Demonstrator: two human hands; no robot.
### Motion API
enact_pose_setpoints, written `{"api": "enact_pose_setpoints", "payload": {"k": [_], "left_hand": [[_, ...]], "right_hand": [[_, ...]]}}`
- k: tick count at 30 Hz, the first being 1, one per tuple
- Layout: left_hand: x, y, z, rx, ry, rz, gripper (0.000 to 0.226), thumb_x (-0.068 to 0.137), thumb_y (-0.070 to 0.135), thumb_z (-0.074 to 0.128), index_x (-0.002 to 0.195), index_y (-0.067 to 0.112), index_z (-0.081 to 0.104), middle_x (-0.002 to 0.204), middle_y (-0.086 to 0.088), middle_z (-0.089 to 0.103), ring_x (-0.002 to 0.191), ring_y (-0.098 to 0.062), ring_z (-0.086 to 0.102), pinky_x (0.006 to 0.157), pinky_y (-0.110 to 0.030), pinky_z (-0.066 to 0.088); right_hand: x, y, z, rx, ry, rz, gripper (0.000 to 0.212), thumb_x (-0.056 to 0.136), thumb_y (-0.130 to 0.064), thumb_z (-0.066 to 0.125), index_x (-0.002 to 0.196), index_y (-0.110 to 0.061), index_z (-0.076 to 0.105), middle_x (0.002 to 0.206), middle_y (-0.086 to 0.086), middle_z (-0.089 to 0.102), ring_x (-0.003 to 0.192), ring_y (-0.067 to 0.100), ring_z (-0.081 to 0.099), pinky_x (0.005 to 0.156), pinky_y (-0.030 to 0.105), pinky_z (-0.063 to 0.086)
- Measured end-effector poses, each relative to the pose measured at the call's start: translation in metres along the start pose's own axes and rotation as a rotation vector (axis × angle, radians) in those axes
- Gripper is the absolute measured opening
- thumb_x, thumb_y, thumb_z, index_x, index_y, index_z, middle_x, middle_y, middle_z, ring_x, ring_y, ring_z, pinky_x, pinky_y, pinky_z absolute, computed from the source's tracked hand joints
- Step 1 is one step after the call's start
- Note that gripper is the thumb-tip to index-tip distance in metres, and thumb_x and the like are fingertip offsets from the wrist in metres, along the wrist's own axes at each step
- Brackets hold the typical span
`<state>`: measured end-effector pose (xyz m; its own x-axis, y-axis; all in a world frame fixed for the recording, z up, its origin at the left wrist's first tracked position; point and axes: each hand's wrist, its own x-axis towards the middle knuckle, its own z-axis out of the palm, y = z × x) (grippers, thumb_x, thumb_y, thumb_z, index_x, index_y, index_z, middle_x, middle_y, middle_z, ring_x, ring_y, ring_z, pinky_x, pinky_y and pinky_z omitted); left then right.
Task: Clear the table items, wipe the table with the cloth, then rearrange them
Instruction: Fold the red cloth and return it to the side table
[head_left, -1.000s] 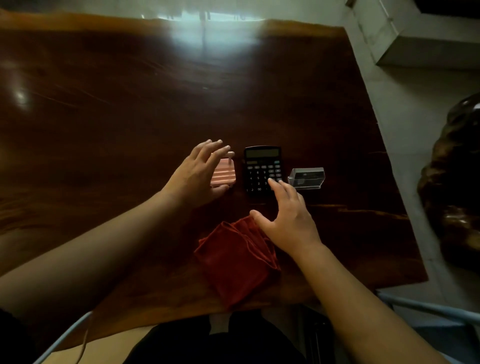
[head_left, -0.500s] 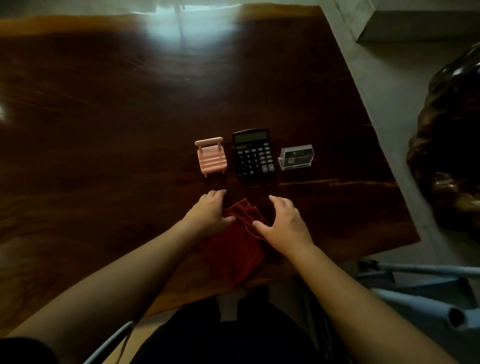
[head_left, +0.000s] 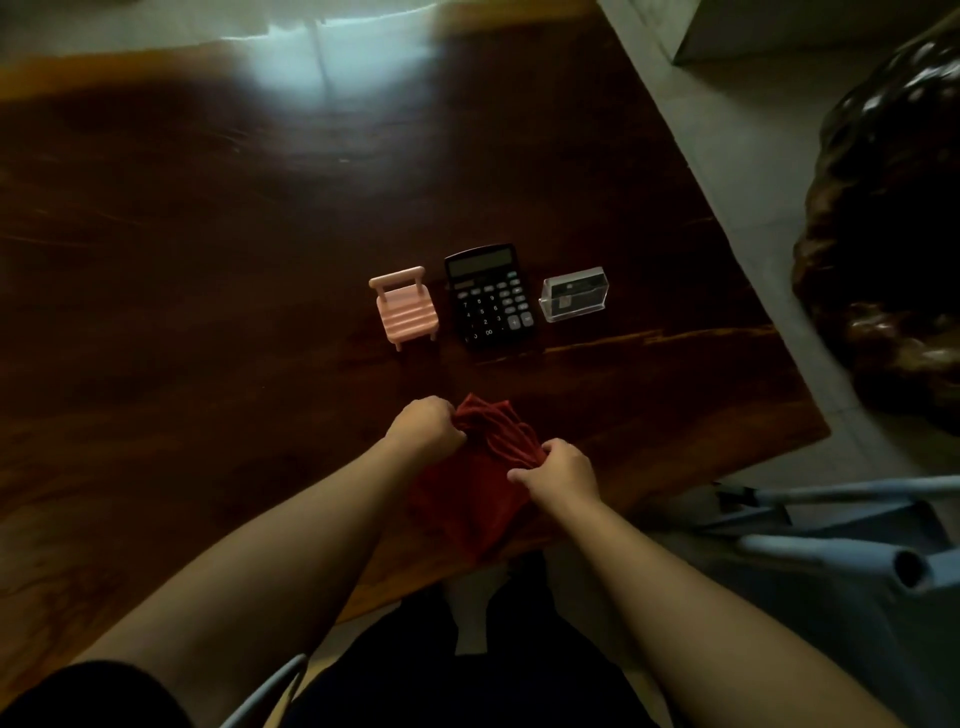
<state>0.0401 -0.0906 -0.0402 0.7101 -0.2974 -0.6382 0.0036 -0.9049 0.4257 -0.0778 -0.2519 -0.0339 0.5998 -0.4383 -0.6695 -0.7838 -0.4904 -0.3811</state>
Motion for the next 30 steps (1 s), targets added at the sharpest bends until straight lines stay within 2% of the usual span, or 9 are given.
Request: {"api": "enact_pose_setpoints", "payload": {"k": [2, 6, 10, 12, 16, 20, 22, 26, 30], "left_hand": [[-0.001, -0.003, -0.003, 0.016, -0.025, 0.025, 0.021, 0.093, 0.027, 0.067, 0.109, 0.015, 0.071, 0.097, -0.001, 0.067, 0.084, -0.015, 0.066, 0.068, -0.030, 0.059], [-0.006, -0.013, -0.008, 0.110, -0.027, 0.103, 0.027, 0.093, 0.043, 0.064, 0.114, 0.027, 0.067, 0.113, 0.004, 0.049, 0.115, -0.023, 0.043, 0.086, -0.036, 0.044], [-0.014, -0.029, -0.016, -0.174, -0.110, 0.092, 0.010, 0.092, 0.034, 0.066, 0.098, 0.026, 0.063, 0.103, 0.000, 0.065, 0.087, -0.016, 0.066, 0.066, -0.030, 0.055], [-0.023, -0.037, -0.024, -0.317, -0.133, 0.112, 0.005, 0.093, 0.028, 0.067, 0.097, 0.027, 0.064, 0.097, -0.004, 0.070, 0.072, -0.014, 0.070, 0.058, -0.027, 0.057], [-0.039, -0.055, -0.041, -0.711, -0.218, 0.140, 0.017, 0.095, 0.015, 0.065, 0.111, 0.015, 0.069, 0.110, -0.017, 0.073, 0.098, -0.032, 0.074, 0.089, -0.053, 0.059], [-0.064, -0.052, -0.066, -0.966, -0.351, 0.296, 0.024, 0.092, 0.008, 0.061, 0.116, 0.010, 0.064, 0.120, -0.021, 0.066, 0.104, -0.027, 0.069, 0.092, -0.041, 0.056], [-0.080, -0.043, -0.078, -1.090, -0.404, 0.331, 0.046, 0.080, 0.014, 0.063, 0.124, 0.011, 0.055, 0.124, -0.020, 0.062, 0.105, -0.028, 0.067, 0.090, -0.040, 0.057], [-0.108, -0.023, -0.096, -1.117, -0.586, 0.405, 0.071, 0.072, 0.016, 0.055, 0.143, 0.012, 0.045, 0.126, -0.023, 0.059, 0.105, -0.033, 0.065, 0.084, -0.039, 0.057], [-0.120, 0.001, -0.105, -1.077, -0.654, 0.408, 0.057, 0.071, 0.006, 0.056, 0.127, -0.005, 0.054, 0.101, -0.022, 0.057, 0.089, -0.030, 0.058, 0.081, -0.037, 0.054]], "right_hand": [[-0.001, 0.002, 0.002, -0.002, -0.010, 0.024, 0.050, 0.084, -0.032, 0.083, 0.127, -0.015, 0.063, 0.121, 0.006, 0.067, 0.110, 0.021, 0.065, 0.085, 0.032, 0.055], [-0.007, 0.005, 0.003, 0.080, -0.045, -0.021, 0.023, 0.089, -0.027, 0.077, 0.110, -0.021, 0.070, 0.099, -0.003, 0.069, 0.087, 0.012, 0.066, 0.075, 0.029, 0.055], [-0.024, 0.001, -0.006, 0.180, -0.088, -0.175, 0.007, 0.090, -0.023, 0.072, 0.096, -0.026, 0.070, 0.096, -0.002, 0.070, 0.085, 0.014, 0.068, 0.080, 0.038, 0.060], [-0.038, -0.007, -0.013, 0.241, -0.108, -0.270, 0.008, 0.088, -0.024, 0.072, 0.092, -0.030, 0.070, 0.093, -0.003, 0.071, 0.080, 0.009, 0.069, 0.072, 0.031, 0.060], [-0.074, -0.033, -0.028, 0.379, -0.225, -0.418, 0.013, 0.083, -0.024, 0.074, 0.088, -0.036, 0.071, 0.095, -0.004, 0.073, 0.084, 0.010, 0.072, 0.073, 0.026, 0.058], [-0.105, -0.061, -0.044, 0.447, -0.289, -0.527, 0.011, 0.083, -0.025, 0.069, 0.092, -0.029, 0.068, 0.093, -0.001, 0.072, 0.079, 0.020, 0.068, 0.074, 0.032, 0.057], [-0.117, -0.071, -0.055, 0.526, -0.328, -0.544, 0.010, 0.084, -0.020, 0.067, 0.091, -0.027, 0.068, 0.090, -0.005, 0.072, 0.083, 0.019, 0.070, 0.075, 0.031, 0.057], [-0.139, -0.078, -0.077, 0.677, -0.387, -0.559, 0.015, 0.083, -0.012, 0.060, 0.084, -0.027, 0.065, 0.083, -0.004, 0.064, 0.081, 0.014, 0.064, 0.074, 0.030, 0.054], [-0.156, -0.062, -0.093, 0.789, -0.312, -0.575, 0.012, 0.082, -0.015, 0.064, 0.088, -0.025, 0.067, 0.085, -0.002, 0.063, 0.084, 0.016, 0.063, 0.080, 0.036, 0.052]]}}
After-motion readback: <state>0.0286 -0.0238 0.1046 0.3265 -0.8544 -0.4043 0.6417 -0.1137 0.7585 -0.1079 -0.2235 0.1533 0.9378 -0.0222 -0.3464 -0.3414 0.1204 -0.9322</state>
